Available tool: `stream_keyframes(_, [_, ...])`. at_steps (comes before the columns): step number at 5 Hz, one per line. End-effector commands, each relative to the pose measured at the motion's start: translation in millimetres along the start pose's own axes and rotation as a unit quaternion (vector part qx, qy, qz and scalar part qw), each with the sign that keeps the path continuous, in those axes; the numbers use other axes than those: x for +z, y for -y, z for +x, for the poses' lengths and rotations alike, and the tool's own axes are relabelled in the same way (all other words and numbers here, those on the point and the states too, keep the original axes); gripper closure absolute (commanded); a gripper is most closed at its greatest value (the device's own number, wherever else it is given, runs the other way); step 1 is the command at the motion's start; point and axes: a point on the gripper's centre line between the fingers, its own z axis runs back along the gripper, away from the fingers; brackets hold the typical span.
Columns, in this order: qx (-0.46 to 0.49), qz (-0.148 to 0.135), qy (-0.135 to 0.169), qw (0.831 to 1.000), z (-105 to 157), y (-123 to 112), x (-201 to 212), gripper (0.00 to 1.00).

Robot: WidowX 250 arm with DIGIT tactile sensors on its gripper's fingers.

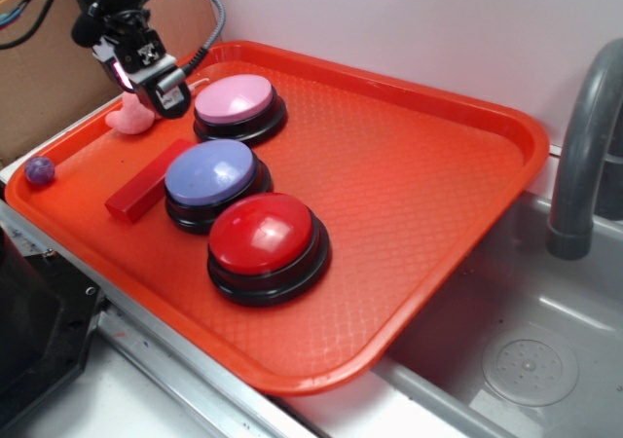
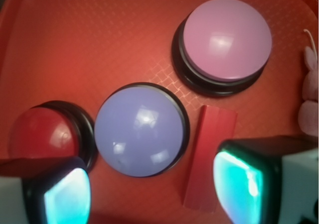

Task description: Push the purple button.

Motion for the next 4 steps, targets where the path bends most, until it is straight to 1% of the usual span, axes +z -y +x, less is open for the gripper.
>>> stream_keyframes(1, [0.01, 0.094, -0.035, 0.995, 5.4, 8.2, 38.5, 0.0])
stream_keyframes(3, [0.013, 0.084, -0.02, 0.996, 7.3, 7.1, 47.4, 0.0])
stream_keyframes(4, [0.005, 0.086, 0.007, 0.996, 12.1, 14.9, 54.9, 0.0])
